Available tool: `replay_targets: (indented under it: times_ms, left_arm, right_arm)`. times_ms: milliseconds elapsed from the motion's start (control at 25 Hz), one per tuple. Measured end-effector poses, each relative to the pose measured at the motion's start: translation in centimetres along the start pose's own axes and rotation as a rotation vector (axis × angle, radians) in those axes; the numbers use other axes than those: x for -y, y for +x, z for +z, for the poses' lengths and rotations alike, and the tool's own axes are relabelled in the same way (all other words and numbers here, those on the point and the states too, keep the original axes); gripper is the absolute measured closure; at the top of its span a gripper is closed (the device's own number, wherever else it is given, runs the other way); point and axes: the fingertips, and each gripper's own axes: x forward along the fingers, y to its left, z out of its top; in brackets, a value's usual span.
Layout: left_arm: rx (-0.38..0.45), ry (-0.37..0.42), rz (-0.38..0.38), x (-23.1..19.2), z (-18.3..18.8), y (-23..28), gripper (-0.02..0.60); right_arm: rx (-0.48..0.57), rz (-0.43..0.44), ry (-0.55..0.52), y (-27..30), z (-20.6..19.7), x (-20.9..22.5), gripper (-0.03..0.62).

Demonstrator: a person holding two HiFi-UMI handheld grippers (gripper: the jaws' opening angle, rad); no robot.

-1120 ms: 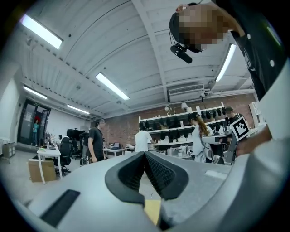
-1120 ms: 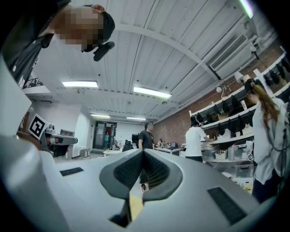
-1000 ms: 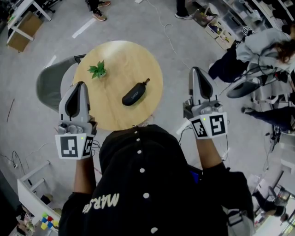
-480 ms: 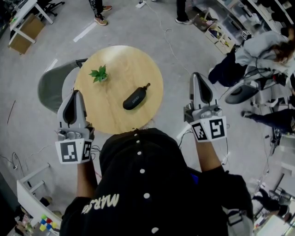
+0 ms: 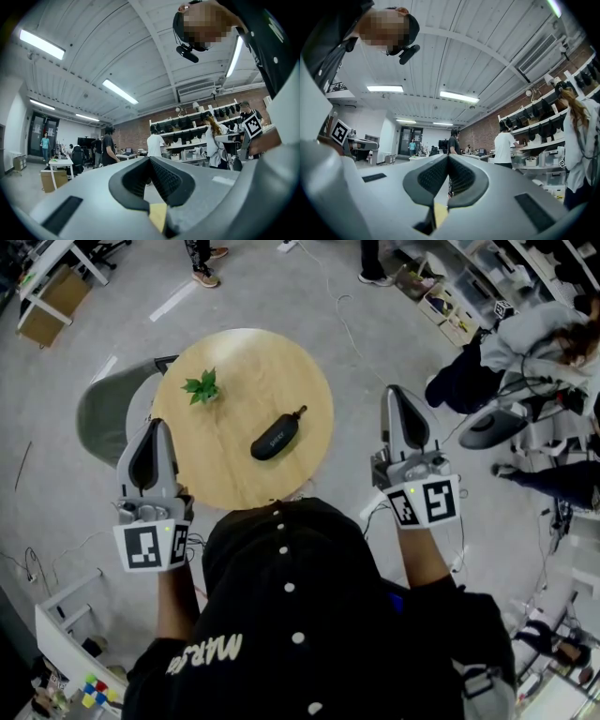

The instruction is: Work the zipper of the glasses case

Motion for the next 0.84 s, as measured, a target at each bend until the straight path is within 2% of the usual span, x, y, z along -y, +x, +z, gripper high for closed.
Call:
replay_targets:
  times_ms: [840]
  left_arm:
    - [0.002, 0.001, 0.001, -0.4, -0.4, 0.5, 0.578]
  right_arm:
    - [-0.026, 0.011, -0.004, 1.4, -1.1, -0.5, 0.592]
